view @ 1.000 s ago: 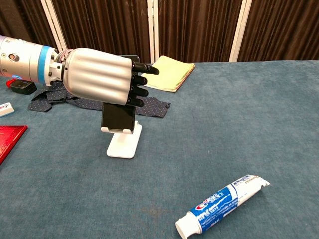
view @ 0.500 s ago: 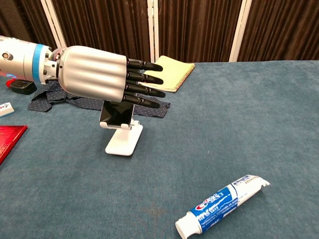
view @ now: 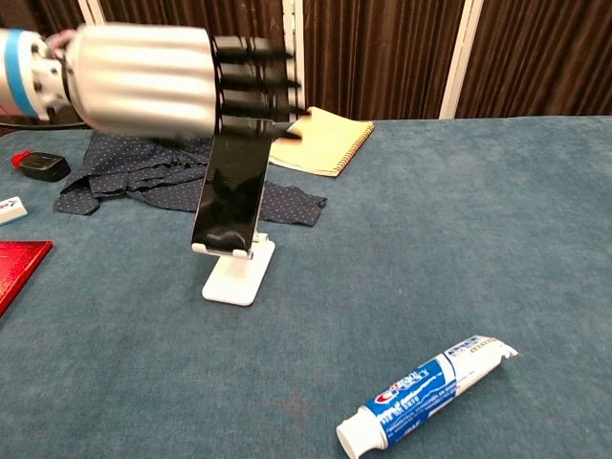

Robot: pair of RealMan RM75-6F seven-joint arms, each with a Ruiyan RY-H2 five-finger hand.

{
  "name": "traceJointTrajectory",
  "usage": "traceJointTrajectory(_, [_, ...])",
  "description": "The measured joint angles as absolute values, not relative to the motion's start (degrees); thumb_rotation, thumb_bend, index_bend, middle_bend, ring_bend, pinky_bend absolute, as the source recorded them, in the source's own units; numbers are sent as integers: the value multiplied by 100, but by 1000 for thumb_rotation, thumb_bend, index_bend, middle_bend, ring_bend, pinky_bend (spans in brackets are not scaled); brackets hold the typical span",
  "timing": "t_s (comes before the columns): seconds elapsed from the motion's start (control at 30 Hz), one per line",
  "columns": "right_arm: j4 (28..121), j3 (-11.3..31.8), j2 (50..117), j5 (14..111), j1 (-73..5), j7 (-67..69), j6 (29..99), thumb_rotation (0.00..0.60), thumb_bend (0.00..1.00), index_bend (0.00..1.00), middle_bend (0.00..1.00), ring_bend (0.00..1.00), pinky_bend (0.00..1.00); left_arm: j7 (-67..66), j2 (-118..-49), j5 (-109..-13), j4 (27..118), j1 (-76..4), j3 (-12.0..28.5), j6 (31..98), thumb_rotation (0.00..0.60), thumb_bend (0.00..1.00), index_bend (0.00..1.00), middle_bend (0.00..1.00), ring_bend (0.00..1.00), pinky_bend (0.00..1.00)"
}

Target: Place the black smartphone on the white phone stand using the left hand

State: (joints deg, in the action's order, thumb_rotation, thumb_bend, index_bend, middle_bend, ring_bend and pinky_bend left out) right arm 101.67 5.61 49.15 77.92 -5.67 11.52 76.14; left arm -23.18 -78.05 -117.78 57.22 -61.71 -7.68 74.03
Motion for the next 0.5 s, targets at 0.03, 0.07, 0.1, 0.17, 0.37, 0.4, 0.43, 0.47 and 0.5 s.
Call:
traceJointTrajectory(0.03, [10176,557,4912,7807,-565,1155,7620,600,0,0,0,0,0,-2298,-7790,-11634,5806,-6073,-691,7506,600,0,0,0,0,0])
traceJointTrajectory(0.07, [10182,554,4909,7819,-564,1159,7625,600,0,0,0,0,0,-2273,-7776,-11474,5903,-5964,-612,7612,600,0,0,0,0,0])
traceJointTrajectory(0.1, [10188,551,4905,7834,-562,1162,7631,600,0,0,0,0,0,-2235,-7759,-11242,6054,-5805,-507,7746,600,0,0,0,0,0])
traceJointTrajectory(0.17, [10204,540,4896,7883,-554,1175,7655,600,0,0,0,0,0,-2155,-7724,-10825,6345,-5522,-364,7918,600,0,0,0,0,0])
traceJointTrajectory(0.37, [10247,513,4860,7994,-528,1242,7721,600,0,0,0,0,0,-2542,-7531,-9068,8099,-4266,-41,8534,600,0,0,0,0,0])
traceJointTrajectory(0.4, [10253,510,4858,8004,-527,1243,7726,600,0,0,0,0,0,-2702,-7482,-8799,8547,-3993,-13,8676,600,0,0,0,0,0])
traceJointTrajectory(0.43, [10262,507,4855,8021,-527,1242,7733,600,0,0,0,0,0,-2793,-7440,-8621,8886,-3781,0,8780,600,0,0,0,0,0])
traceJointTrajectory(0.47, [10273,501,4852,8041,-525,1240,7742,600,0,0,0,0,0,-2849,-7392,-8448,9220,-3564,7,8881,600,0,0,0,0,0])
traceJointTrajectory(0.5, [10280,498,4850,8052,-523,1239,7747,600,0,0,0,0,0,-2885,-7316,-8221,9647,-3263,6,9009,600,0,0,0,0,0])
